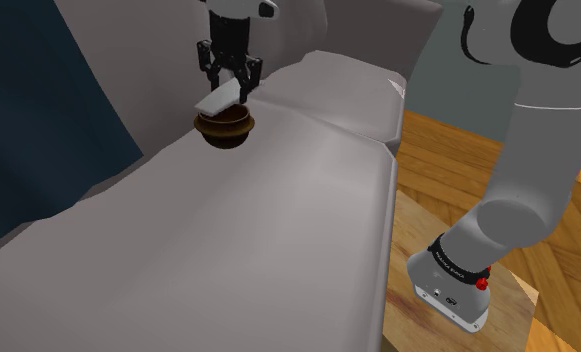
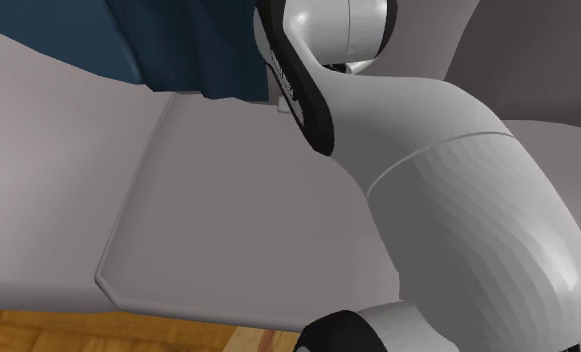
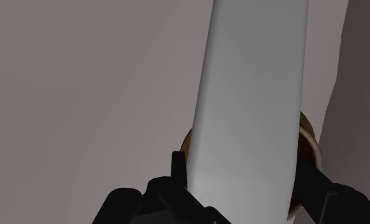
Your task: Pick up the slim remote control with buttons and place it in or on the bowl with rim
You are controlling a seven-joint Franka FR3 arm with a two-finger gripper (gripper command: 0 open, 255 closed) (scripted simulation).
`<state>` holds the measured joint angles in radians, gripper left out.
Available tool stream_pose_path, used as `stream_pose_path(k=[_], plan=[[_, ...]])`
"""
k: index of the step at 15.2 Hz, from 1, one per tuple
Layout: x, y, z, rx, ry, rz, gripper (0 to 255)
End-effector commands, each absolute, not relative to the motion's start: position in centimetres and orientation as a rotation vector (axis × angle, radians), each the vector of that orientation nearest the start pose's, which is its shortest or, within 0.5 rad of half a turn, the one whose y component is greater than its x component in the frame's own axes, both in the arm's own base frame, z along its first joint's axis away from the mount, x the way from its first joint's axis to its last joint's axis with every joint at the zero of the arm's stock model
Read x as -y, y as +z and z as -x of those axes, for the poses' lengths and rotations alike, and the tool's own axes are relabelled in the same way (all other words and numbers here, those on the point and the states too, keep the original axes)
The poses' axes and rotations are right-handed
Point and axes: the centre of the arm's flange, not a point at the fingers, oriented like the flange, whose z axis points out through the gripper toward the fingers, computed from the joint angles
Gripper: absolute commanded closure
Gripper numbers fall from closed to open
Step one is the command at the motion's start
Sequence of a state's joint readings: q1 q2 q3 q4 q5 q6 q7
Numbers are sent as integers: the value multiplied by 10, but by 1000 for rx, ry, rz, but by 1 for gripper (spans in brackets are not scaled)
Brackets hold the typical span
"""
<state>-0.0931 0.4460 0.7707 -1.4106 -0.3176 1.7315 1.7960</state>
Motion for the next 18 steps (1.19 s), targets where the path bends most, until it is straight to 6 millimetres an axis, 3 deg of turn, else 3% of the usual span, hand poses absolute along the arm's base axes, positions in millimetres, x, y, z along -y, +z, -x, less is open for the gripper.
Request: stream_pose_path(k=[1, 4, 18], plan=[[-308, 501, -607, -1666, -12, 2669, 255], [-290, 502, -643, -1666, -12, 2669, 255], [-290, 429, -643, -1666, -12, 2669, 255]])
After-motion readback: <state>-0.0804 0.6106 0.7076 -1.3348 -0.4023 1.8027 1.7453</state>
